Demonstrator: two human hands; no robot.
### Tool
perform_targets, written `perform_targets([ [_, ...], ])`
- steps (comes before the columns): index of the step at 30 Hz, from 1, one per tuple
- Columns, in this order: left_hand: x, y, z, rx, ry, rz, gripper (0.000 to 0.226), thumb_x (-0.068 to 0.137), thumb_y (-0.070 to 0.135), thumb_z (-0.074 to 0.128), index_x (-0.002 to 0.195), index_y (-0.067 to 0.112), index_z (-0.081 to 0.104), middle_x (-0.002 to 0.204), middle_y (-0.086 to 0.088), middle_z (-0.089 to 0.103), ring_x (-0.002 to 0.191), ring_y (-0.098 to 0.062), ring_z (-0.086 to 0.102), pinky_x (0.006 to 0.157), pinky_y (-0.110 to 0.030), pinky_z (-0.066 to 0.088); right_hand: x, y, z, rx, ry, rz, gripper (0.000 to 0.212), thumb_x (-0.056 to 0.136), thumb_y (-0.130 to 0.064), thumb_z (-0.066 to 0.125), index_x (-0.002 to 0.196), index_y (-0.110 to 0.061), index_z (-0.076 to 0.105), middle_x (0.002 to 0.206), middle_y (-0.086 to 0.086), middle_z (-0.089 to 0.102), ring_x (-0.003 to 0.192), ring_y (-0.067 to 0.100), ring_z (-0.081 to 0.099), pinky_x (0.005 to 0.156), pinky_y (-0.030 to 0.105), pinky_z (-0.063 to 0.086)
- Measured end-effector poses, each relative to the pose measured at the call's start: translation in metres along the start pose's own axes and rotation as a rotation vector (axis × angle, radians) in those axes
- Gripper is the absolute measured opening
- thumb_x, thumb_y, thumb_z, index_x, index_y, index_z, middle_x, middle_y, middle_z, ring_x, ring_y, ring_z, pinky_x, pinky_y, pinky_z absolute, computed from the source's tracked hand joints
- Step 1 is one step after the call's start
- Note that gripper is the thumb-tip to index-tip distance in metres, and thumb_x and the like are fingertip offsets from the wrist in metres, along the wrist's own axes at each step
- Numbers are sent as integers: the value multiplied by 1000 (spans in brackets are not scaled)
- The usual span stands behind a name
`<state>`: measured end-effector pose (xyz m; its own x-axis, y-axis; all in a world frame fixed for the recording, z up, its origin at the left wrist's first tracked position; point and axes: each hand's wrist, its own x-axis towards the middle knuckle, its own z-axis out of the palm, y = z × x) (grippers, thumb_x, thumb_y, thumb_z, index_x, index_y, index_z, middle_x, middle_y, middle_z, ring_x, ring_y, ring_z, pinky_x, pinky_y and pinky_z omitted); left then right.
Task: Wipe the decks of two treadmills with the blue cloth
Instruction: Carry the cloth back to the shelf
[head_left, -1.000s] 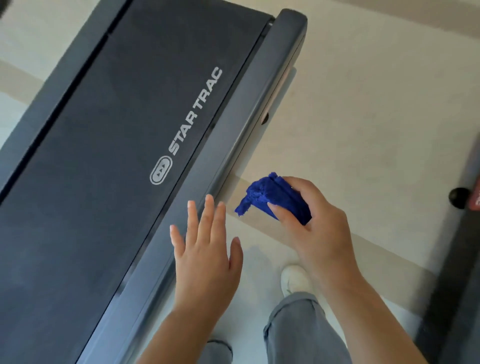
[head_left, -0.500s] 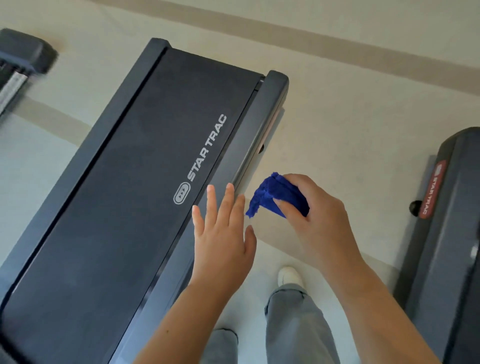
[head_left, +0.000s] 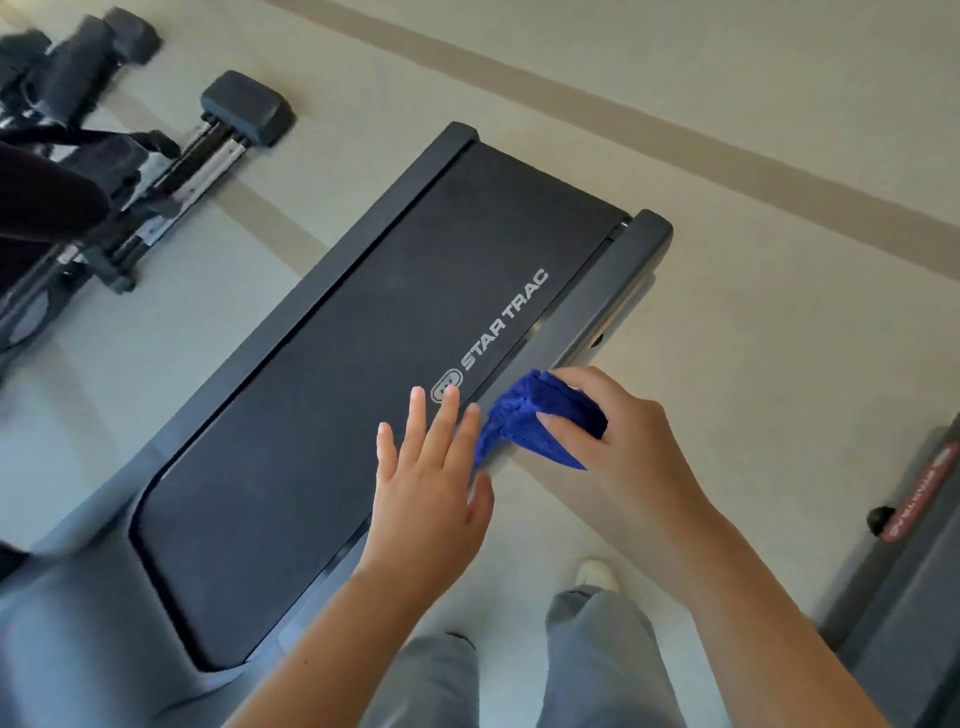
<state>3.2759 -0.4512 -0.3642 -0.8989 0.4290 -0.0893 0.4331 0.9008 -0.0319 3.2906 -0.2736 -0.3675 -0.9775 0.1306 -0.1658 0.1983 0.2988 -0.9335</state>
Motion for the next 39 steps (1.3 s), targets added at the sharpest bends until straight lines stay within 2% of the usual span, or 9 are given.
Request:
perform_targets([
  [4, -14, -7, -27, -5, 24, -57, 51, 83, 30, 33, 126, 8, 49, 134, -11, 51, 126, -39, 42, 91, -62, 37, 1, -25, 1, -4, -94, -90, 24, 87, -14, 62, 108, -27, 63, 85, -21, 65, 80, 3, 60, 71, 18, 47],
  [12, -17, 2, -73, -61, 94, -137, 53, 85, 32, 33, 128, 7, 49, 135, -12, 50, 127, -38, 42, 93, -61, 33, 0, -69, -21, -35, -159, -195, 25, 86, -17, 64, 107, -28, 64, 89, -16, 68, 83, 6, 61, 75, 25, 49],
  [16, -8, 10, -96, -53, 165, -91, 51, 86, 32, 34, 128, 7, 49, 133, -13, 52, 125, -38, 43, 94, -60, 30, -1, -86, -43, -58, -184, -201, 25, 86, -15, 65, 108, -27, 64, 91, -19, 67, 86, 1, 60, 76, 18, 48],
  [19, 2, 11, -113, -37, 216, -27, 51, 85, 32, 35, 128, 7, 46, 132, -12, 52, 125, -37, 44, 95, -55, 23, 0, -95, -59, -69, -160, -187, 26, 85, -15, 64, 108, -28, 64, 92, -20, 67, 87, -1, 60, 76, 16, 48],
  [24, 18, 18, -125, -122, 233, -19, 52, 86, 31, 34, 128, 6, 49, 133, -12, 52, 126, -36, 44, 96, -55, 21, 4, -104, -82, -58, -120, -186, 29, 85, -12, 65, 107, -31, 64, 92, -25, 66, 88, -5, 60, 73, 7, 44],
  [29, 42, 20, -119, -171, 205, 38, 53, 85, 31, 33, 128, 5, 50, 132, -10, 53, 125, -35, 45, 96, -54, 24, 27, -109, -98, -71, -113, -150, 29, 86, -13, 65, 100, -38, 61, 92, -22, 66, 88, -2, 59, 76, 15, 47],
  [31, 62, 14, -117, -173, 206, 70, 52, 85, 31, 33, 127, 5, 50, 131, -10, 54, 124, -36, 46, 96, -54, 25, 40, -108, -104, -65, -93, -124, 33, 86, -13, 64, 96, -44, 57, 93, -22, 66, 88, -3, 59, 76, 14, 47],
  [34, 99, 6, -114, -185, 211, 107, 51, 85, 30, 34, 127, 6, 49, 130, -11, 55, 123, -36, 47, 95, -55, 25, 63, -107, -113, -58, -36, -79, 32, 86, -14, 64, 96, -44, 58, 93, -23, 66, 89, -5, 59, 75, 10, 47],
  [39, 170, 11, -114, -243, 209, 216, 49, 79, 19, 55, 124, 1, 53, 127, -15, 57, 119, -40, 50, 92, -59, 29, 104, -118, -133, -71, 24, -5, 28, 87, -13, 63, 102, -37, 63, 94, -21, 67, 88, -4, 60, 75, 10, 45],
])
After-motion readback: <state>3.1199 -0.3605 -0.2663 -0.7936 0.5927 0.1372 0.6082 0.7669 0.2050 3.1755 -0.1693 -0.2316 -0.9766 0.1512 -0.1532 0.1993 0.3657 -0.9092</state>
